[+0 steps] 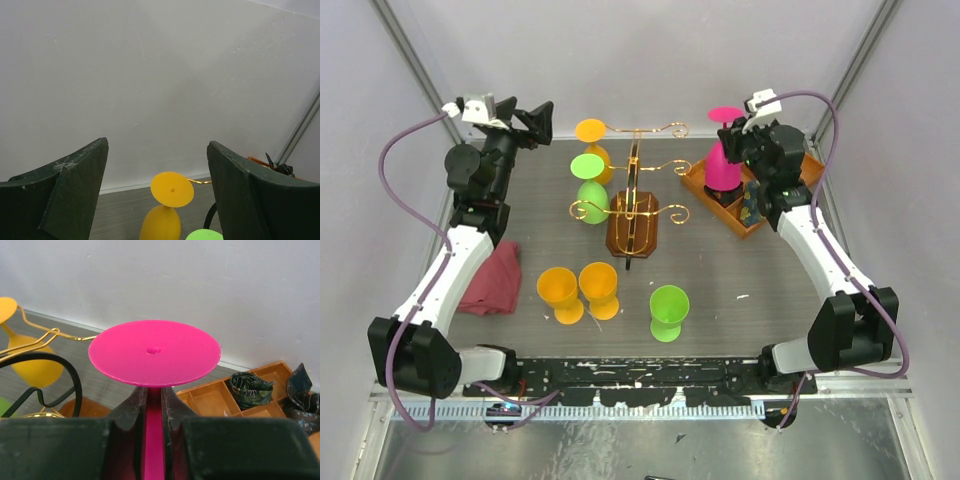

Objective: Place the wine glass upside down on the wine glass rack

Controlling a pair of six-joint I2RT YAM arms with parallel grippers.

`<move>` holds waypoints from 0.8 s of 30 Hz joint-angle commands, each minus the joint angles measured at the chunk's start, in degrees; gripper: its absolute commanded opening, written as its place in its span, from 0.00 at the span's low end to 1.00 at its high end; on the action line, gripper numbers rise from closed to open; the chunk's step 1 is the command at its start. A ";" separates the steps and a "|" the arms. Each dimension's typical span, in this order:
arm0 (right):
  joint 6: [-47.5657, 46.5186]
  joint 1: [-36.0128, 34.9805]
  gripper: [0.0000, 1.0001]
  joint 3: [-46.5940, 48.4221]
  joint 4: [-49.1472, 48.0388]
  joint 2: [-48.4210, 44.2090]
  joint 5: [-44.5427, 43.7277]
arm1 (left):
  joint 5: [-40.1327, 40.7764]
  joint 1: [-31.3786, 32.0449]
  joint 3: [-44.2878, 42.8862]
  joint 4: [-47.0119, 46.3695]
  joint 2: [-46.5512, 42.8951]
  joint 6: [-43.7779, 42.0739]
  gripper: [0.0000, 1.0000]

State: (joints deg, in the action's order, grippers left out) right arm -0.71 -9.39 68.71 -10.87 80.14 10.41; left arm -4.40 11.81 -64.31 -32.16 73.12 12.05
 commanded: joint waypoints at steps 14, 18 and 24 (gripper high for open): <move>-4.81 0.16 0.01 -1.99 -11.97 5.30 21.99 | -0.43 -0.99 -0.61 -0.46 2.42 -1.16 0.87; -2.41 0.21 0.01 -4.37 -19.16 7.11 24.57 | -0.61 -1.39 -0.14 -0.83 2.43 -1.14 0.87; -0.51 0.16 0.01 -6.68 -26.45 9.59 25.76 | -0.93 -1.94 -0.10 -1.07 2.29 -1.13 0.87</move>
State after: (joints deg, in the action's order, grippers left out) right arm -3.16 -9.26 62.76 -26.70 89.38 33.63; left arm -4.60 10.37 -64.31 -31.22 75.59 11.62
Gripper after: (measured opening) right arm 0.163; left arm 0.866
